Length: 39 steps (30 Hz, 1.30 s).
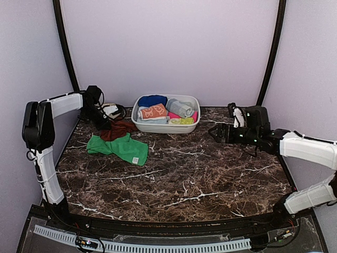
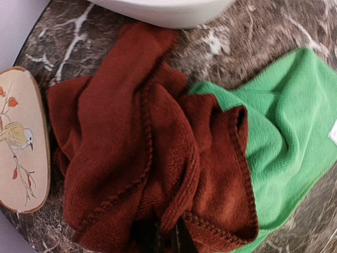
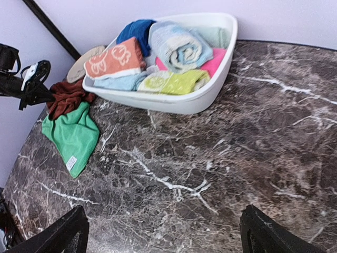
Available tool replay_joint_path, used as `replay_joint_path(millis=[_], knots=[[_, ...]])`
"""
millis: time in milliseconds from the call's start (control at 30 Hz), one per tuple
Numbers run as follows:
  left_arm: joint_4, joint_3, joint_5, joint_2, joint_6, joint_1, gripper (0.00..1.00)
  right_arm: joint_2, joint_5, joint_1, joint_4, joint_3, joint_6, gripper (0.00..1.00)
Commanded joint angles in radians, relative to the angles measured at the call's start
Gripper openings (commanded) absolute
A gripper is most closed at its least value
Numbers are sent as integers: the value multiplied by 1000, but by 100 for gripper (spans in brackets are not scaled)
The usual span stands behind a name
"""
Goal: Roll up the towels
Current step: Pick up the towel from the towel pile, then place the towel at the center of the board.
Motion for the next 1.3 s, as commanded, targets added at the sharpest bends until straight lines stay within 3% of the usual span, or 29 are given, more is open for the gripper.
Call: replay_joint_path(millis=[0, 167, 433, 600, 733, 900, 1067, 1267], knots=[[-17, 85, 7, -35, -28, 4, 0, -110, 168, -27, 27, -62, 45, 100], [-17, 170, 31, -103, -61, 1, 0, -150, 199, -73, 4, -107, 97, 100], [-50, 469, 147, -253, -124, -43, 0, -195, 113, -85, 24, -147, 48, 100], [48, 512, 162, -403, -93, -161, 0, -220, 114, -83, -22, -115, 11, 100], [-70, 651, 208, -414, -104, -270, 0, -231, 100, -82, -29, -108, 2, 100], [-102, 603, 355, -470, -197, -365, 0, -230, 86, -74, -35, -96, -2, 100], [-148, 538, 369, -474, -209, -472, 0, -238, 80, -62, -46, -81, -1, 100], [-143, 423, 412, -455, -245, -487, 0, -255, 78, -17, -65, -75, -3, 98]])
